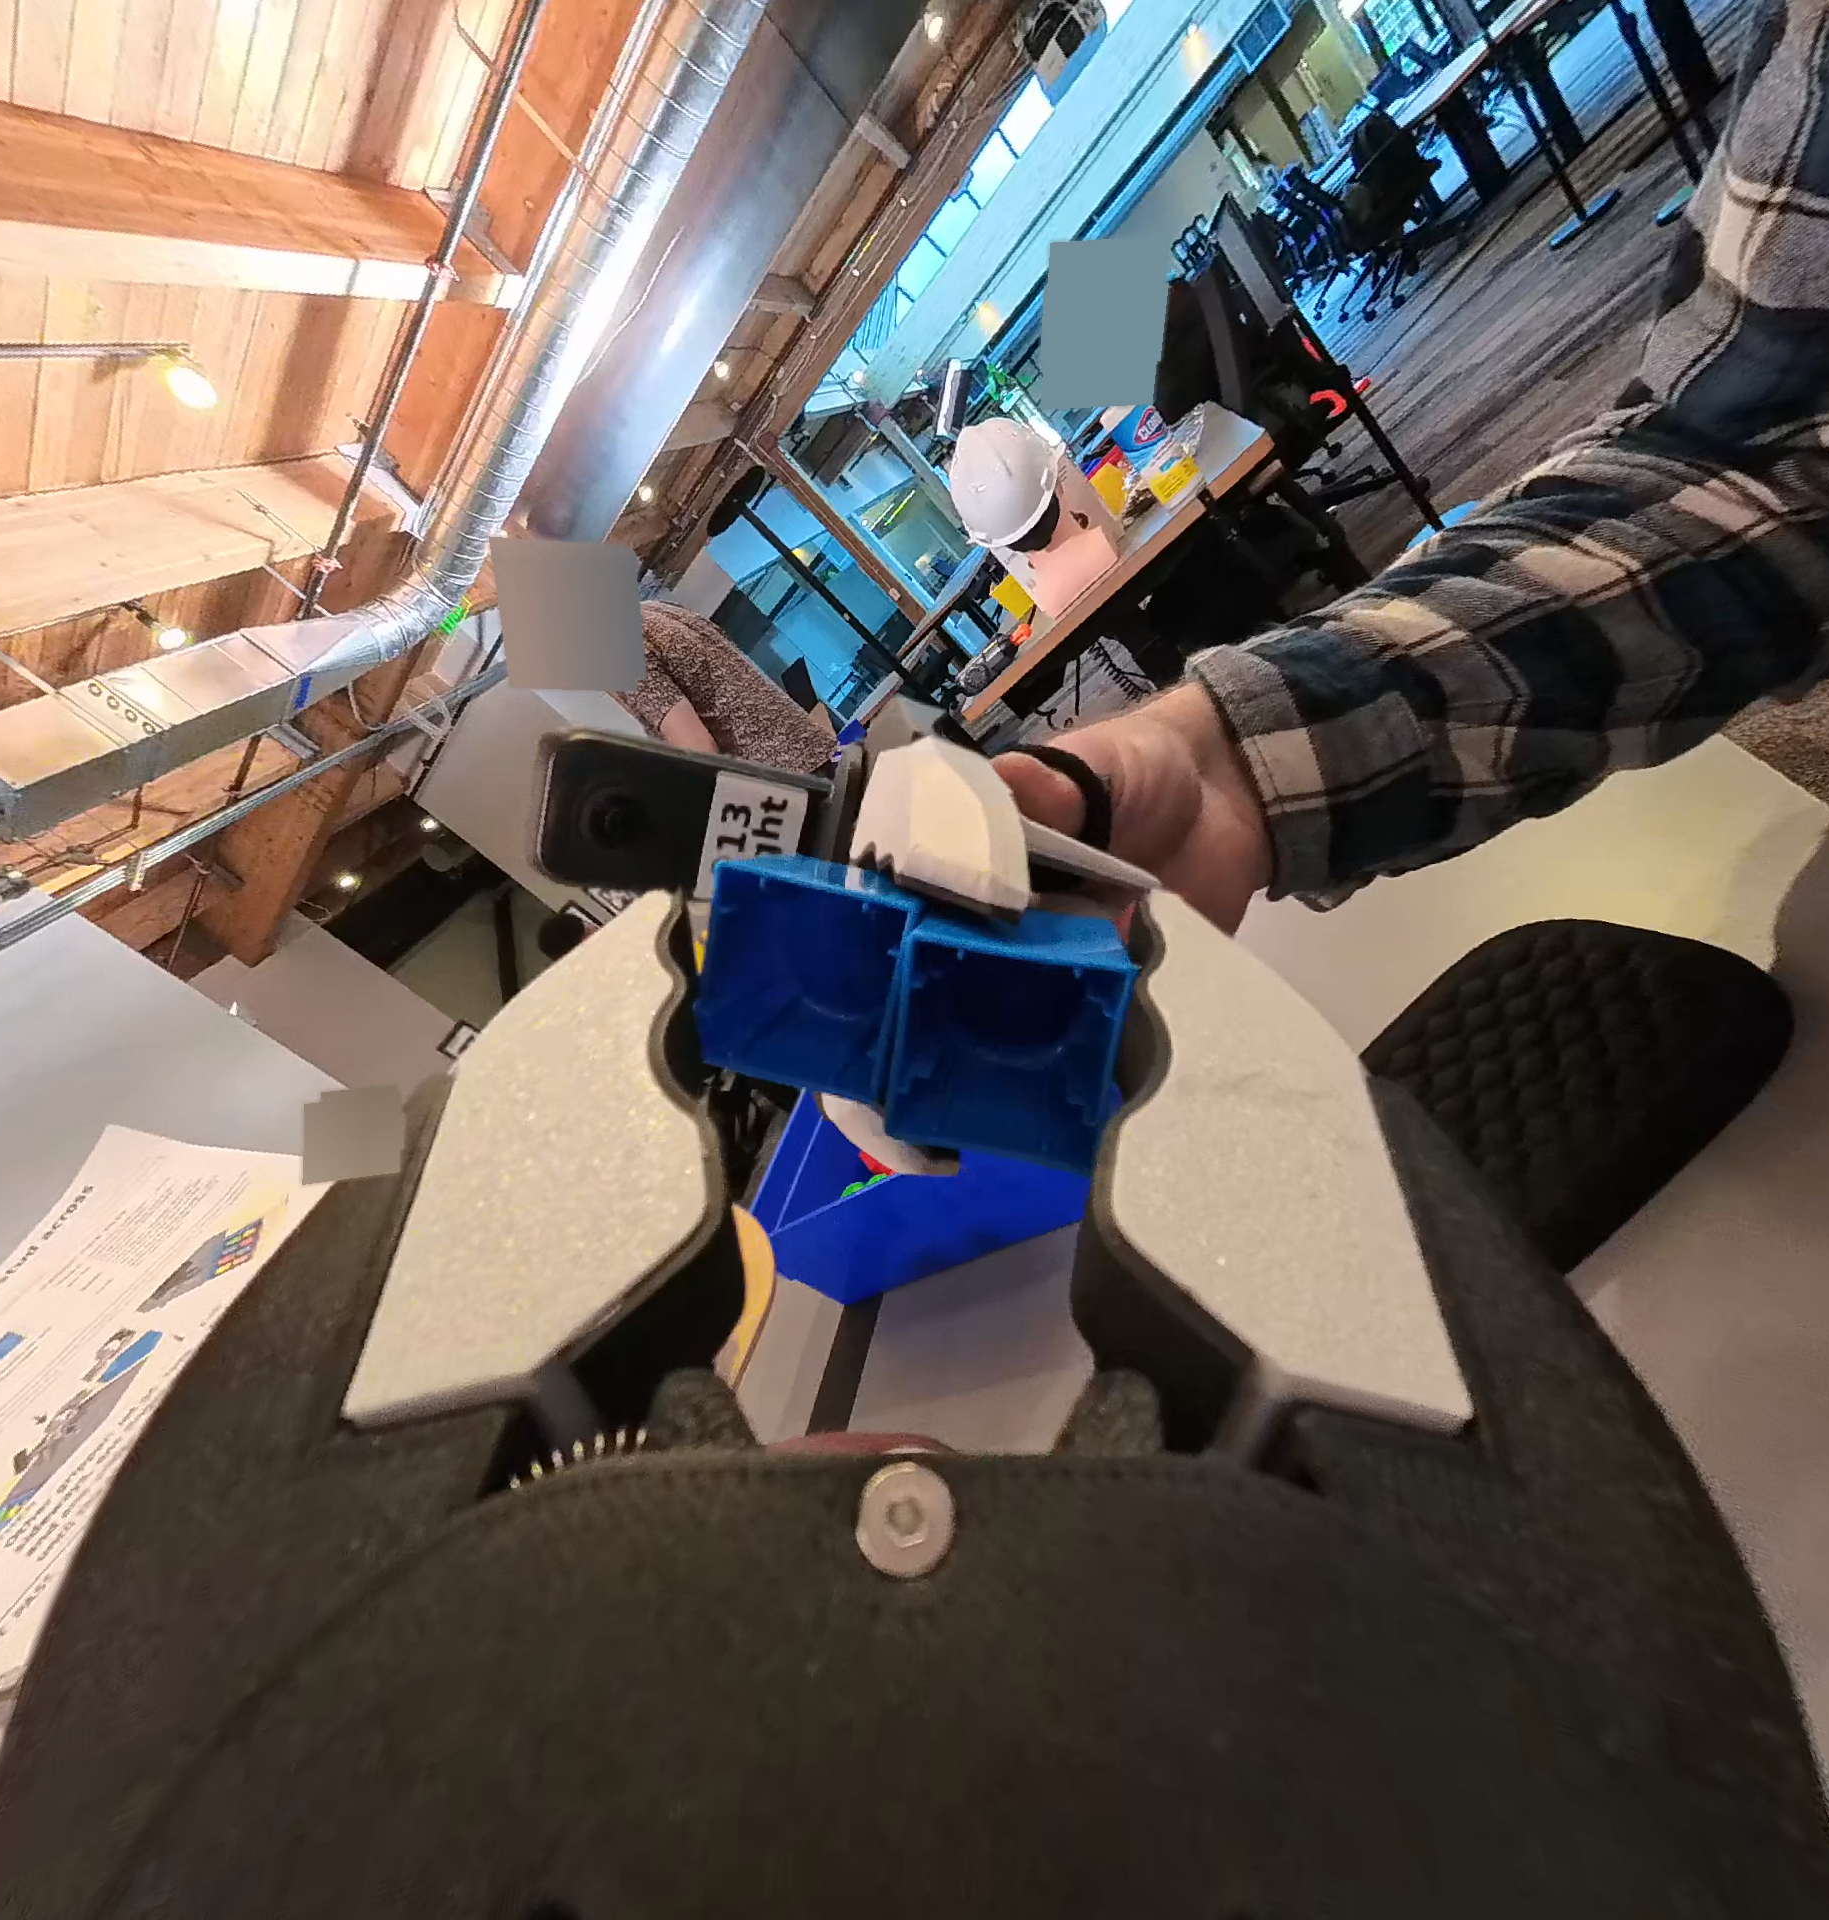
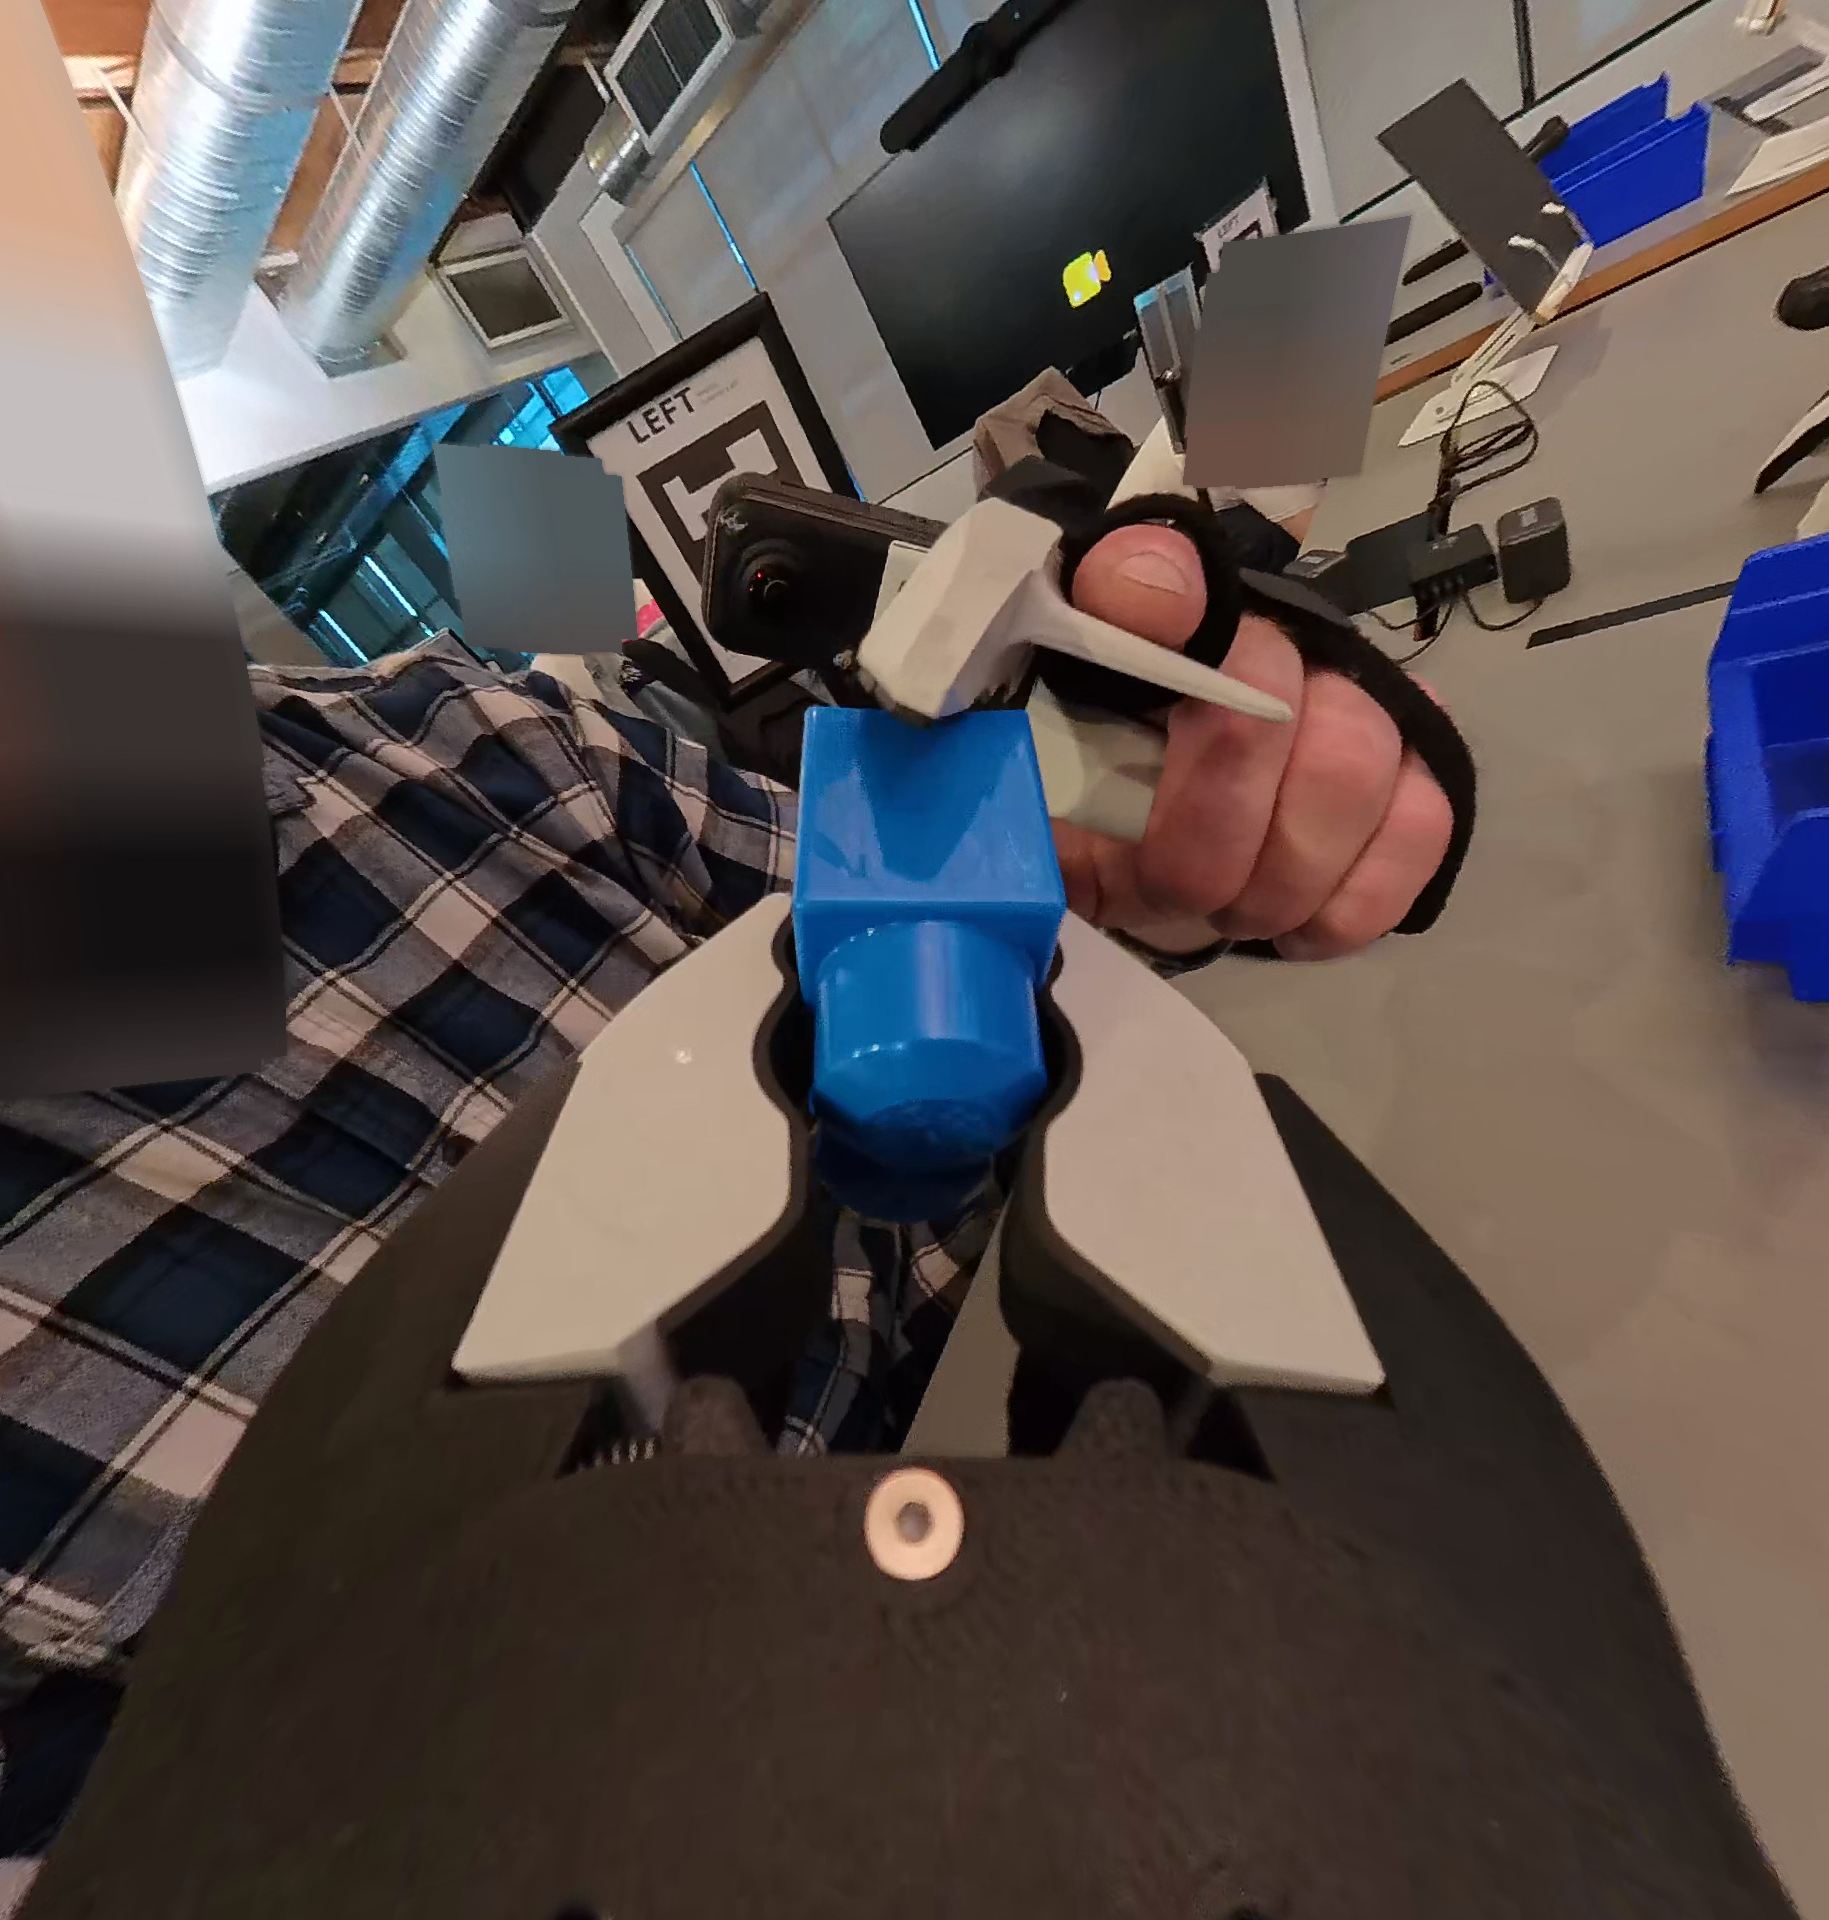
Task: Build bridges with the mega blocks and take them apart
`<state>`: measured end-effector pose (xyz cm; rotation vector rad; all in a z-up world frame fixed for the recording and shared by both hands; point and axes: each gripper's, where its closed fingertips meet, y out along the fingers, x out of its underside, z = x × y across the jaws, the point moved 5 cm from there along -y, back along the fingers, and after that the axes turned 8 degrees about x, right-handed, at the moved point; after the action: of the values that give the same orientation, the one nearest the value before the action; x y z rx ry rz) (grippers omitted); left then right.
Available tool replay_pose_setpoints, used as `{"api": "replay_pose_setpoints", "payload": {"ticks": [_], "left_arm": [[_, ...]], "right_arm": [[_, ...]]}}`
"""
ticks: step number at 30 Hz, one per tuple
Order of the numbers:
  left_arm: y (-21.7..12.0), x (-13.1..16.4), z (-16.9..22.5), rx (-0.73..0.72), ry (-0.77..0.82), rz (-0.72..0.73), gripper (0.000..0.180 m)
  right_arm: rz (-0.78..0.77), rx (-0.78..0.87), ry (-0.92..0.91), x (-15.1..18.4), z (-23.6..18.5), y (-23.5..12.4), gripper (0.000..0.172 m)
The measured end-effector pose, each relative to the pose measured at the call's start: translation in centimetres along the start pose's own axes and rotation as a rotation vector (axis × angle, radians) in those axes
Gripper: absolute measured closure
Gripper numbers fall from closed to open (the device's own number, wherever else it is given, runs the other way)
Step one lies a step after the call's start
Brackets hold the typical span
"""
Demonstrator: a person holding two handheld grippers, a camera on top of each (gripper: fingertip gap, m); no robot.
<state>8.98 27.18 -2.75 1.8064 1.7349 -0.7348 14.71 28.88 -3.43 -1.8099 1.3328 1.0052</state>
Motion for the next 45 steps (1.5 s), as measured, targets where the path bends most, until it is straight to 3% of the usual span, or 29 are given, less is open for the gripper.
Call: {"api": "replay_pose_setpoints", "payload": {"ticks": [23, 28, 33, 37, 45], "left_arm": [[-0.4, 0.7, -0.7, -0.067, -0.012, -0.028, 0.093], [-0.7, 1.2, -0.8, -0.071, -0.024, -0.035, 0.094], [-2.0, 1.7, -1.5, -0.091, -0.047, -0.06, 0.095], [-4.0, 2.0, -2.5, -0.137, -0.035, -0.119, 0.097], [-10.0, 3.8, -4.6, -0.257, -0.047, -0.283, 0.101]], "right_arm": [[0.08, 0.062, -0.032, -0.9, 0.4, -0.6, 0.133], [0.111, 0.097, -0.042, -1.6, 0.6, -2.0, 0.133], [0.169, 0.24, -0.077, -3.1, 1.4, -7.3, 0.133], [0.184, 0.502, -0.054, -2.6, 4.6, -14.8, 0.133], [0.082, 1.059, 0.198, 4.8, 13.2, -29.7, 0.132]]}}
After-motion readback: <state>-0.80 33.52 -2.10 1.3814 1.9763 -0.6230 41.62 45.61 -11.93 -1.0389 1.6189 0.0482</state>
